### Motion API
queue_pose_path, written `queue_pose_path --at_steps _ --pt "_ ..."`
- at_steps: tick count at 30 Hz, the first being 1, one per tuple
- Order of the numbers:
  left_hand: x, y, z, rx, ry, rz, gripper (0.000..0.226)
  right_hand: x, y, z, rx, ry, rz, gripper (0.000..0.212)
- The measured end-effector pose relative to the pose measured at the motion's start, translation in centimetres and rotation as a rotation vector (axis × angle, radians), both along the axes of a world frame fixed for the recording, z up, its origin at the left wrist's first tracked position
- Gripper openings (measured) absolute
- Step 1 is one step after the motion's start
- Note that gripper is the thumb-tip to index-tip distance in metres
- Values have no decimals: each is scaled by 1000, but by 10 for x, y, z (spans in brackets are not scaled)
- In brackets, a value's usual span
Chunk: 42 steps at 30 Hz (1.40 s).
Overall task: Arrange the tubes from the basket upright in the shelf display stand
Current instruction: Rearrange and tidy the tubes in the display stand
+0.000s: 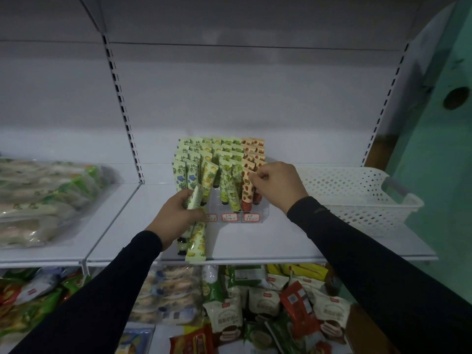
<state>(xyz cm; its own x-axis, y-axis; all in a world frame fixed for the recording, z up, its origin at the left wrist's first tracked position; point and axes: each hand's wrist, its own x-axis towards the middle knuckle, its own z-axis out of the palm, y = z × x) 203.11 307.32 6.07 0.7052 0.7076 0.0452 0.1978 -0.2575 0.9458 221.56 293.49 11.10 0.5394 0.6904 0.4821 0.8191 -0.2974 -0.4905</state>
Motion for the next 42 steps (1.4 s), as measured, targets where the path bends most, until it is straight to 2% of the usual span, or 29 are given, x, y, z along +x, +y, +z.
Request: queue_pose_path --at_steps 28,29,32,36,42 --pt "9 -5 2 -14 -23 -31 28 2 2 1 -47 -39 -33 38" --pt "9 -5 2 -21 -23 -40 31 2 2 1 -41 -43 -32 38" --pt "8 -3 2 -43 -9 -37 60 2 3 0 -42 -65 -33 38" --pt "11 -4 2 -20 -22 -48 33 3 2 -1 -22 -56 -26 39" --pt "10 -6 3 -22 -24 -47 34 3 -2 -2 -24 -10 36 45"
